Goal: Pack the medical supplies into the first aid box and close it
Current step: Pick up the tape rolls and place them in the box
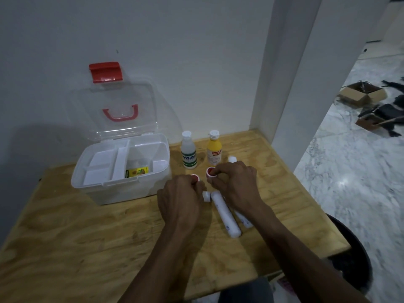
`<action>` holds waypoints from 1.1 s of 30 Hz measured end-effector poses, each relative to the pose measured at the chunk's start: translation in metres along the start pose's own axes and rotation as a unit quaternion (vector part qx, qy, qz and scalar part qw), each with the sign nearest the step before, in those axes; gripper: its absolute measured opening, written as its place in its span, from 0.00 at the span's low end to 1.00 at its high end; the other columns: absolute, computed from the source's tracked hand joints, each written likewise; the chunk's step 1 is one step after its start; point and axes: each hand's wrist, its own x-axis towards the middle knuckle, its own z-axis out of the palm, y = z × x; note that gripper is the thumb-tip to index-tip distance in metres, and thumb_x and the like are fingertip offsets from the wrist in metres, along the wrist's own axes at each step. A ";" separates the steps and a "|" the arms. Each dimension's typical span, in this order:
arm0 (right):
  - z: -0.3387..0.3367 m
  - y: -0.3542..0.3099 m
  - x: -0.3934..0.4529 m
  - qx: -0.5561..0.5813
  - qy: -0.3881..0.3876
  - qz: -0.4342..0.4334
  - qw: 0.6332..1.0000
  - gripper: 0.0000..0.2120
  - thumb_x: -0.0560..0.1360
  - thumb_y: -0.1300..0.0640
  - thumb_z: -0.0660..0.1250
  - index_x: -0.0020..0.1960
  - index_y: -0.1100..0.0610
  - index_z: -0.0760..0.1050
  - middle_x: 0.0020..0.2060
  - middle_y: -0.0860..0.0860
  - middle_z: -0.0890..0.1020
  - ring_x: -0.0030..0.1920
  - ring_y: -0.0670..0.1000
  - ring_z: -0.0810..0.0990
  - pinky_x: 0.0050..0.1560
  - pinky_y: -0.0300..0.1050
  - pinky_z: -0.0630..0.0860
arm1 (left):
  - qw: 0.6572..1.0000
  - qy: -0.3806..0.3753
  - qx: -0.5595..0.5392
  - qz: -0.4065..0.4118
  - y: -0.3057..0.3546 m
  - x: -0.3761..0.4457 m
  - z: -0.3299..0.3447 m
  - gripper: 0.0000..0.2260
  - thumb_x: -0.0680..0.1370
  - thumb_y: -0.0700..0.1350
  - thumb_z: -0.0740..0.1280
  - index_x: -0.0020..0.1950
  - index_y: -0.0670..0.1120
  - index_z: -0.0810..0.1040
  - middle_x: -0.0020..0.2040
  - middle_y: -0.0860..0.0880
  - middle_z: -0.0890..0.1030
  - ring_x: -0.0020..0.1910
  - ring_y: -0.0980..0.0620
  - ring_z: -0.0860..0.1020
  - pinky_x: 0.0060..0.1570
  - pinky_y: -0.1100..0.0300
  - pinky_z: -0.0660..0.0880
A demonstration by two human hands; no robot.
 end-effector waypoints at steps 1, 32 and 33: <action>-0.004 -0.003 -0.001 0.011 0.011 -0.005 1.000 0.04 0.71 0.47 0.72 0.44 0.46 0.83 0.43 0.46 0.85 0.49 0.52 0.80 0.50 0.56 0.72 | 1.000 0.008 -0.010 0.014 -0.001 -0.003 -0.004 0.09 0.78 0.50 0.66 0.53 0.51 0.84 0.47 0.47 0.84 0.46 0.46 0.80 0.46 0.53 0.76; 0.128 -0.203 0.120 -0.026 -0.154 -0.146 0.977 0.09 0.73 0.47 0.73 0.49 0.49 0.85 0.51 0.47 0.85 0.52 0.51 0.81 0.61 0.57 0.71 | 0.992 0.083 0.099 0.010 -0.170 0.105 -0.138 0.09 0.79 0.53 0.66 0.54 0.53 0.84 0.52 0.51 0.84 0.57 0.49 0.75 0.60 0.50 0.63; 0.130 -0.202 0.120 -0.033 -0.158 -0.150 0.975 0.09 0.73 0.47 0.73 0.50 0.49 0.85 0.51 0.47 0.85 0.53 0.51 0.80 0.61 0.56 0.71 | 0.991 0.084 0.105 0.017 -0.172 0.106 -0.136 0.09 0.79 0.53 0.66 0.52 0.53 0.84 0.52 0.51 0.84 0.57 0.49 0.75 0.60 0.50 0.63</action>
